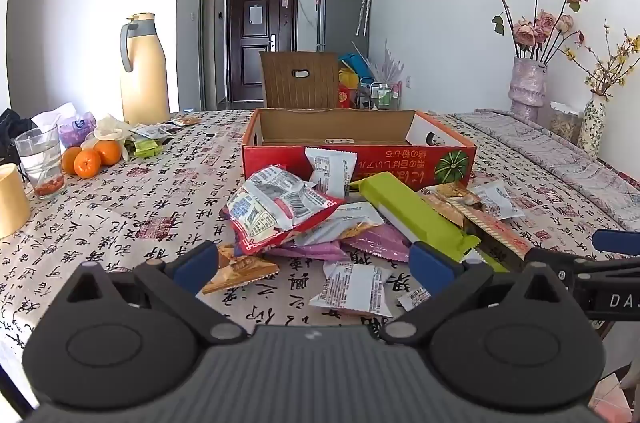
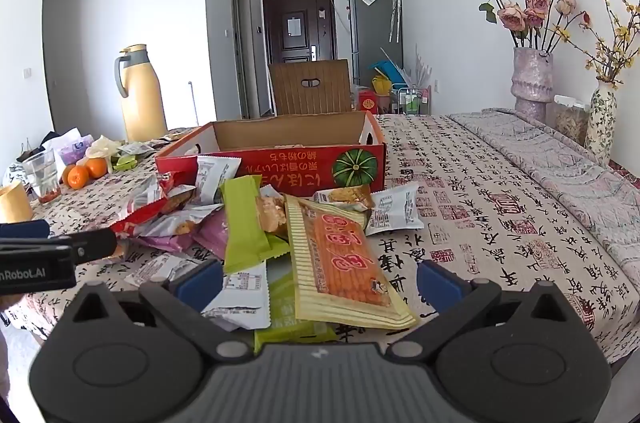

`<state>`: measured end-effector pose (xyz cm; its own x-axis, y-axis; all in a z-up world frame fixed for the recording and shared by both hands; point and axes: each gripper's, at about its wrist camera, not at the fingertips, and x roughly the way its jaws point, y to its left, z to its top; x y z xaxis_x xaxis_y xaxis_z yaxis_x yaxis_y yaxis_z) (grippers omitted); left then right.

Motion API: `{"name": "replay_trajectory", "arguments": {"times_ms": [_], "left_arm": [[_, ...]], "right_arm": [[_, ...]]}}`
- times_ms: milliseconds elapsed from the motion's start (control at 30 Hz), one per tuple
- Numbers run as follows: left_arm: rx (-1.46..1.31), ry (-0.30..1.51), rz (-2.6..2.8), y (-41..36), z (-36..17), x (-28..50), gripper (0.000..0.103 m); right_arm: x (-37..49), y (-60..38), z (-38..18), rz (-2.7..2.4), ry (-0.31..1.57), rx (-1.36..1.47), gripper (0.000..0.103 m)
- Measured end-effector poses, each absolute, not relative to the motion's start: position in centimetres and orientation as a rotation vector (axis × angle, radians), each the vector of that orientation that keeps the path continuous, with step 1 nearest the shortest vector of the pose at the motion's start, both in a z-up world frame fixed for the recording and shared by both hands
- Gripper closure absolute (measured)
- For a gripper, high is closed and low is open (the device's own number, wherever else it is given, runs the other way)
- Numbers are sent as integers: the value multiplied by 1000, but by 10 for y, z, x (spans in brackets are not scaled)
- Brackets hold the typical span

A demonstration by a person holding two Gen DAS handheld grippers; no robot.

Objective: Organize snacks

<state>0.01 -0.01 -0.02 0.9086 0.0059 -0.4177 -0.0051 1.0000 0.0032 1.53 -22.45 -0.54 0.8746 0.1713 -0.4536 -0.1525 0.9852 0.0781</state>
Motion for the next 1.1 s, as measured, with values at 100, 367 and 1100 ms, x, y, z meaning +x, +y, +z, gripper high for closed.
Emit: {"name": "replay_trajectory", "arguments": {"times_ms": [100, 367, 1100], "left_arm": [[15, 426, 13, -3, -1, -2, 0], [-14, 429, 9, -4, 0, -4, 0], [-17, 431, -4, -1, -2, -5, 0]], "right_arm": [[15, -224, -6, 170, 475, 41, 0], [10, -227, -6, 177, 474, 41, 0], [15, -223, -8, 177, 479, 42, 0]]}}
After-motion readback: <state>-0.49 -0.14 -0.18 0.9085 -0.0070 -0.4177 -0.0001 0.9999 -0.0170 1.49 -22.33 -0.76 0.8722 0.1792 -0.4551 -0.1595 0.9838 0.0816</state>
